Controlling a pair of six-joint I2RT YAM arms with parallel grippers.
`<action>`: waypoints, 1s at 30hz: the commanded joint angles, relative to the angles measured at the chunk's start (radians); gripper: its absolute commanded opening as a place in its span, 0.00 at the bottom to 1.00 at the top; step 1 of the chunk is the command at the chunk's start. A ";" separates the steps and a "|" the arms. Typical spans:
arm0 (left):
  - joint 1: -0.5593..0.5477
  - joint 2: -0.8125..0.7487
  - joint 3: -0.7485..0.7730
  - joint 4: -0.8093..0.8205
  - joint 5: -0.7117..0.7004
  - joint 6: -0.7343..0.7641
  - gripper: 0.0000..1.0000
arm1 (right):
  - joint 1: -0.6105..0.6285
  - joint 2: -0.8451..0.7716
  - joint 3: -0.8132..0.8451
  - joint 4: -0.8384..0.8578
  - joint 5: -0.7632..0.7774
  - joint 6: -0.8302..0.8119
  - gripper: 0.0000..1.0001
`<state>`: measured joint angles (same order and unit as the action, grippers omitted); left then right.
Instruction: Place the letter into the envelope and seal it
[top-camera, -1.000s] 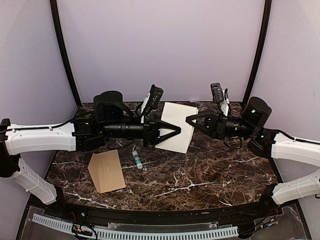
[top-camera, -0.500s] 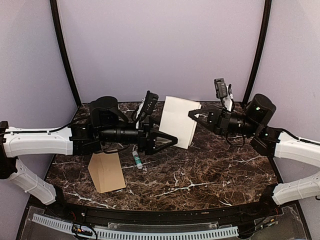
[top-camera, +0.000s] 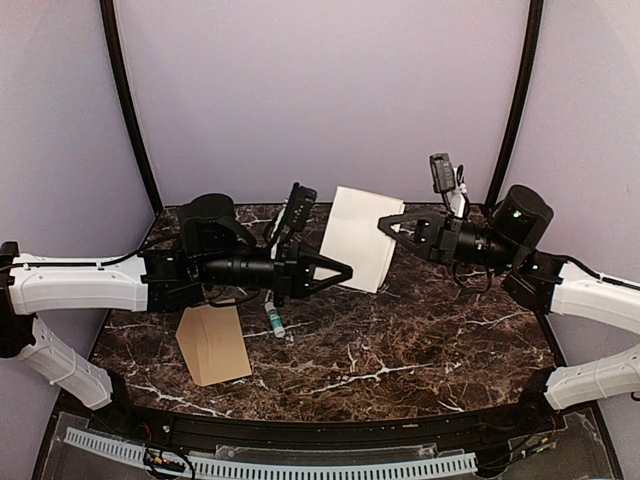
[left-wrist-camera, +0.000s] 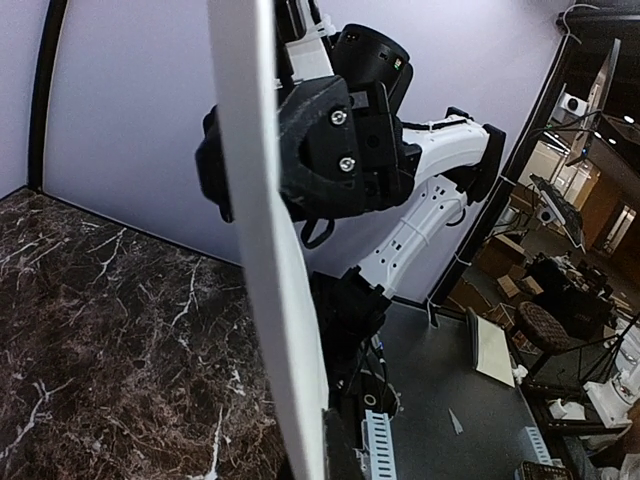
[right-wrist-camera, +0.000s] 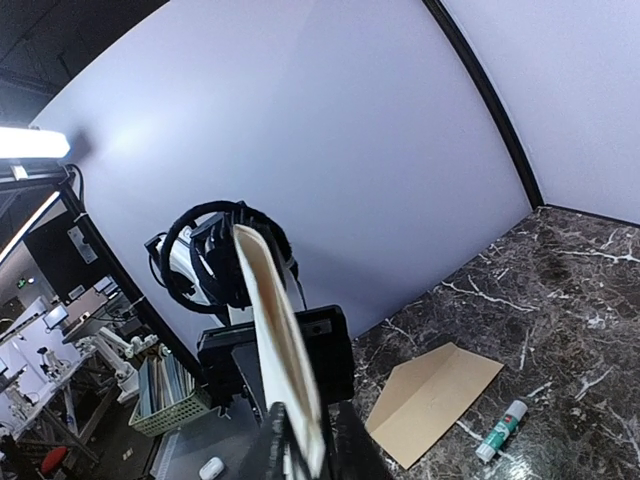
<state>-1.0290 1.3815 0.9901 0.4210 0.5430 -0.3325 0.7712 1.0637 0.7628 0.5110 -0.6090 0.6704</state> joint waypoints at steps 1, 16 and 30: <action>0.003 -0.004 0.001 0.068 0.008 -0.012 0.00 | -0.007 -0.001 0.037 0.005 0.004 0.008 0.42; 0.003 0.035 0.026 0.150 -0.074 -0.142 0.00 | -0.009 0.088 0.012 0.191 -0.125 0.074 0.42; 0.004 0.008 0.027 0.076 -0.096 -0.054 0.68 | -0.004 0.068 0.015 0.059 -0.095 0.005 0.00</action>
<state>-1.0294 1.4345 0.9939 0.5426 0.4286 -0.4660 0.7647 1.1587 0.7673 0.6044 -0.7017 0.7132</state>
